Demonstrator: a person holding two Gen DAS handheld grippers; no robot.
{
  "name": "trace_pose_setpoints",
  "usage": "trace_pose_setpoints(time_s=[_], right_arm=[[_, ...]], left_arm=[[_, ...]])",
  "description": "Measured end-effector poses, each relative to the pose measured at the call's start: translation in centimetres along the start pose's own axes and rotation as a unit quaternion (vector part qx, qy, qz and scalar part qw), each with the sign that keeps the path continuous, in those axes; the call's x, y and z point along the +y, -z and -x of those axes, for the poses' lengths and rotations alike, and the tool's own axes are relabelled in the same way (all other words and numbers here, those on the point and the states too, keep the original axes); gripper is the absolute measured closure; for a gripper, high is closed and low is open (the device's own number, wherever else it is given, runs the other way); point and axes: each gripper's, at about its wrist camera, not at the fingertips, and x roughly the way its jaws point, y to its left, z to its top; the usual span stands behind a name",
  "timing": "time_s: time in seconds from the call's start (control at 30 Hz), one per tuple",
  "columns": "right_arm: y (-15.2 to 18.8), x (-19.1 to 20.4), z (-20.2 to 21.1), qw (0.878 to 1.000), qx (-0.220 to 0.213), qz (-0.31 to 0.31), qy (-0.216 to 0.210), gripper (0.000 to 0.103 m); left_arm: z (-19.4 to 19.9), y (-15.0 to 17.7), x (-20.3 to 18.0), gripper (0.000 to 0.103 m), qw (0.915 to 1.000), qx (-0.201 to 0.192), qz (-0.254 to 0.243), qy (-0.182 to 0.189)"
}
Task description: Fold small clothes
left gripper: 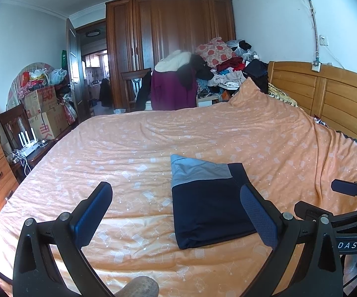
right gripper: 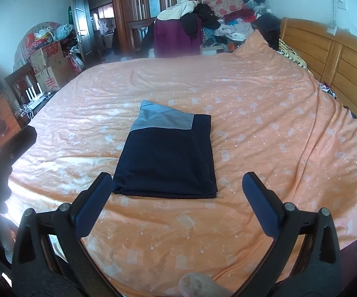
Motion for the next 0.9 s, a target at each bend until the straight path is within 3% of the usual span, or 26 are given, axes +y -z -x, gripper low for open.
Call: trace_pose_setpoints(time_s=[0.9], right_arm=[[-0.04, 0.16, -0.48, 1.000, 0.009, -0.003, -0.017, 0.000]], left_arm=[[0.03, 0.20, -0.08, 0.000, 1.0000, -0.001, -0.003, -0.001]])
